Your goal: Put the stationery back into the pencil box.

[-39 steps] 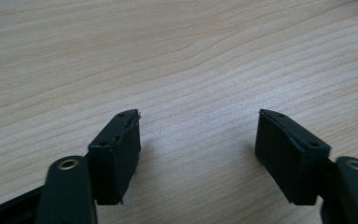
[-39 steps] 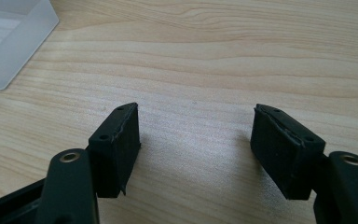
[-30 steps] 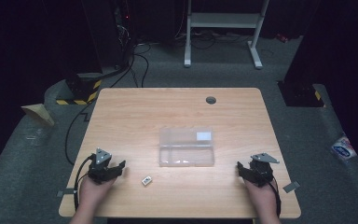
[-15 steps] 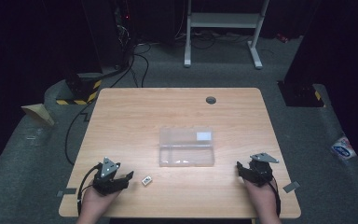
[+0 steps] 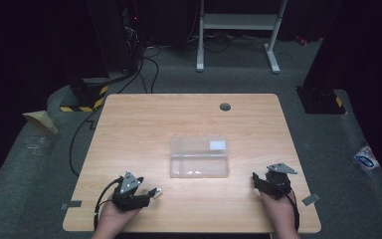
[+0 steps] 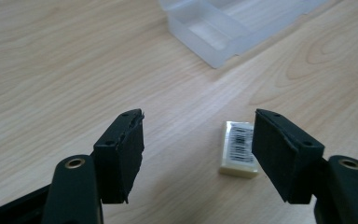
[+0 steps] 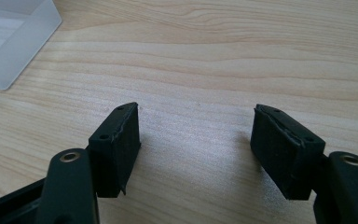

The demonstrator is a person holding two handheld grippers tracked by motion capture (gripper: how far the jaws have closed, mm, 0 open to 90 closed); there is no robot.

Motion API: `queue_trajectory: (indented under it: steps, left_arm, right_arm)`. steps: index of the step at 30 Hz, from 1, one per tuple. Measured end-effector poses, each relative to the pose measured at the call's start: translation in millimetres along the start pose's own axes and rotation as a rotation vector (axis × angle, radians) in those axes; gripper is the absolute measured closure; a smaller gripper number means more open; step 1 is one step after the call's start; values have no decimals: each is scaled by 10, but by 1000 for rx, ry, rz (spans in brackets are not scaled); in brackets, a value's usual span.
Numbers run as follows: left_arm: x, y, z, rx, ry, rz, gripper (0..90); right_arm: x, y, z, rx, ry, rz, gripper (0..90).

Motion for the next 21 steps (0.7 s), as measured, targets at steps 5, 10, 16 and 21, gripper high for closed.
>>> queue_trajectory:
  steps: [5,10,16,21]
  left_arm:
    - [-33,28,-94,-21,6,15,342]
    - [-55,69,-161,-31,39,33,350]
    - [-86,125,-176,-43,34,55,409]
    - [-92,108,-168,-36,38,48,470]
  right_arm:
    - [2,3,7,-5,4,3,325]
    - [3,5,6,-3,1,2,326]
    - [3,5,6,-3,1,2,326]
    - [3,5,6,-2,1,3,327]
Point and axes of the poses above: each handheld gripper's, and its own axes: y roughly forward along the jaws, x roughly out of its top, z roughly to its left, the point moved 5 cm from there along y, roughly forward along the jaws, and after that the axes turned 7 degrees about -z, right-handed, at the moved point
